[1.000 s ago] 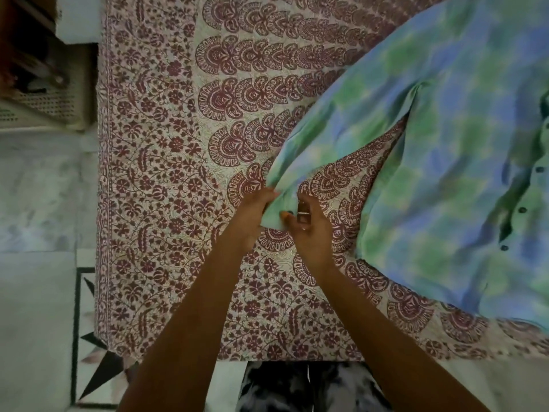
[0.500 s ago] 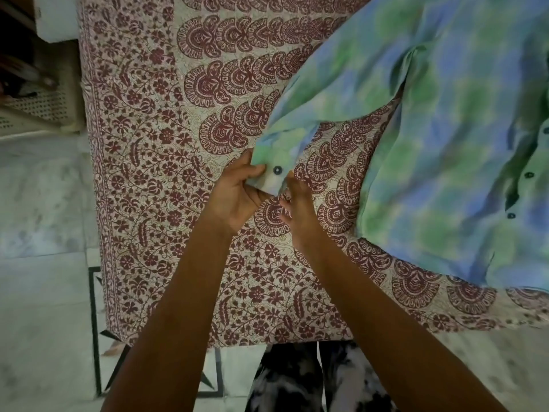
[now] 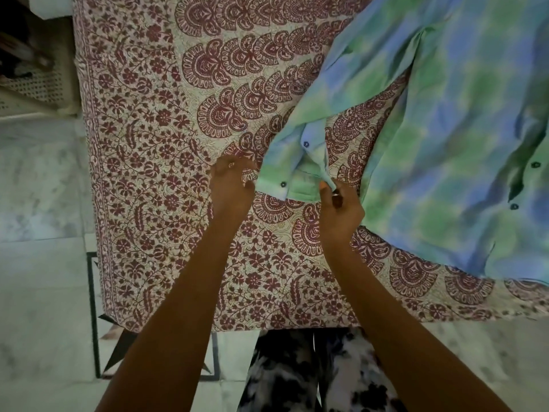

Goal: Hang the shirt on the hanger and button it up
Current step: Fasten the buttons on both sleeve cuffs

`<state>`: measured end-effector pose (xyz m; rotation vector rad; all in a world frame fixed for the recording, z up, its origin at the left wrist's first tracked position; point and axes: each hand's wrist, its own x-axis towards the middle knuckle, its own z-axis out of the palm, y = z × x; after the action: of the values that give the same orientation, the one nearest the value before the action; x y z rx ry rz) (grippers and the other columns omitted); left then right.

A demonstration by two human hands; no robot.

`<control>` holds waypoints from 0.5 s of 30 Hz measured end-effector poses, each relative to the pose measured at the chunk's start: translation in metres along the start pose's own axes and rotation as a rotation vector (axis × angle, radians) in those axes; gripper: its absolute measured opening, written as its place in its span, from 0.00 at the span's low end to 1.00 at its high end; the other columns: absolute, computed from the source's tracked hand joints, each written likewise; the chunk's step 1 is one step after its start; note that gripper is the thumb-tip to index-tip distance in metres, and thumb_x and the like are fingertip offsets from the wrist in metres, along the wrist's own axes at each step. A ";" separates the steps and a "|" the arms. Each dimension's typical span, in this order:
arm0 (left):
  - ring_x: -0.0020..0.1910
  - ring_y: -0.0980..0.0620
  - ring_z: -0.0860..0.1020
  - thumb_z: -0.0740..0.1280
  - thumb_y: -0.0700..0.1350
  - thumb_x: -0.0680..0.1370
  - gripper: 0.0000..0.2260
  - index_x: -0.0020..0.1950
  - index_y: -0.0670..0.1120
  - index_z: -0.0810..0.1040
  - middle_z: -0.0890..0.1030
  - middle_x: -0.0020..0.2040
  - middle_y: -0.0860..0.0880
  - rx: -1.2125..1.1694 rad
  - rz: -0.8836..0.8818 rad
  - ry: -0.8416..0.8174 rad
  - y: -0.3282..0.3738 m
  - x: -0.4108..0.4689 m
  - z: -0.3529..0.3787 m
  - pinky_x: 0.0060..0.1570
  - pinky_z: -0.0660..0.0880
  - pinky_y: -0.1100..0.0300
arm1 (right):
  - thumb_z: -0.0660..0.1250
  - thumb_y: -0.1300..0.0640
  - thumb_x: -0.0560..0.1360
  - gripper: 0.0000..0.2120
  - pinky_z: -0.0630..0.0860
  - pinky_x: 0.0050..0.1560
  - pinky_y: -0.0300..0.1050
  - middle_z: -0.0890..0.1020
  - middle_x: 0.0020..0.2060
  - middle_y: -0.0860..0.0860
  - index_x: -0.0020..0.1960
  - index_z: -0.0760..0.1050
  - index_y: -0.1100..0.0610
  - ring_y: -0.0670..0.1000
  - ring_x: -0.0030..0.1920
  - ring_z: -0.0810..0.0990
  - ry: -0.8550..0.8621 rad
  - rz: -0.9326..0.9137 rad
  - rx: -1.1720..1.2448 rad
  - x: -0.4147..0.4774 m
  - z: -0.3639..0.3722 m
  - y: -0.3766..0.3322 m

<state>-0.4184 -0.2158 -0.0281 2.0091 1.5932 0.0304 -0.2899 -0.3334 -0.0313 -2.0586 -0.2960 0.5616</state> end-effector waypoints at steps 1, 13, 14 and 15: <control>0.59 0.46 0.73 0.67 0.36 0.72 0.12 0.54 0.47 0.79 0.77 0.58 0.43 -0.028 0.020 0.008 0.005 -0.003 0.002 0.54 0.66 0.61 | 0.68 0.59 0.74 0.08 0.72 0.36 0.36 0.80 0.39 0.56 0.51 0.80 0.60 0.48 0.35 0.76 -0.028 -0.062 -0.054 -0.002 0.000 0.006; 0.45 0.41 0.78 0.62 0.39 0.76 0.10 0.55 0.42 0.78 0.77 0.53 0.41 0.078 0.098 -0.127 0.033 -0.014 0.048 0.37 0.69 0.55 | 0.66 0.58 0.73 0.08 0.72 0.38 0.43 0.80 0.38 0.58 0.49 0.80 0.60 0.51 0.35 0.75 -0.235 -0.051 -0.096 -0.001 -0.001 0.013; 0.45 0.41 0.77 0.61 0.39 0.76 0.09 0.54 0.41 0.77 0.76 0.52 0.41 0.119 0.112 -0.138 0.036 -0.013 0.047 0.36 0.67 0.56 | 0.66 0.58 0.74 0.07 0.71 0.37 0.42 0.79 0.36 0.56 0.48 0.80 0.59 0.48 0.33 0.73 -0.284 -0.009 -0.062 0.001 -0.002 0.009; 0.45 0.41 0.77 0.61 0.39 0.76 0.09 0.53 0.41 0.77 0.77 0.51 0.41 0.143 0.129 -0.146 0.039 -0.011 0.047 0.36 0.65 0.56 | 0.66 0.59 0.74 0.05 0.69 0.35 0.40 0.78 0.33 0.53 0.48 0.80 0.58 0.45 0.31 0.71 -0.328 0.044 -0.017 0.002 -0.003 0.006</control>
<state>-0.3708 -0.2504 -0.0466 2.1681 1.4082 -0.1816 -0.2864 -0.3380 -0.0354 -1.9889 -0.4492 0.9287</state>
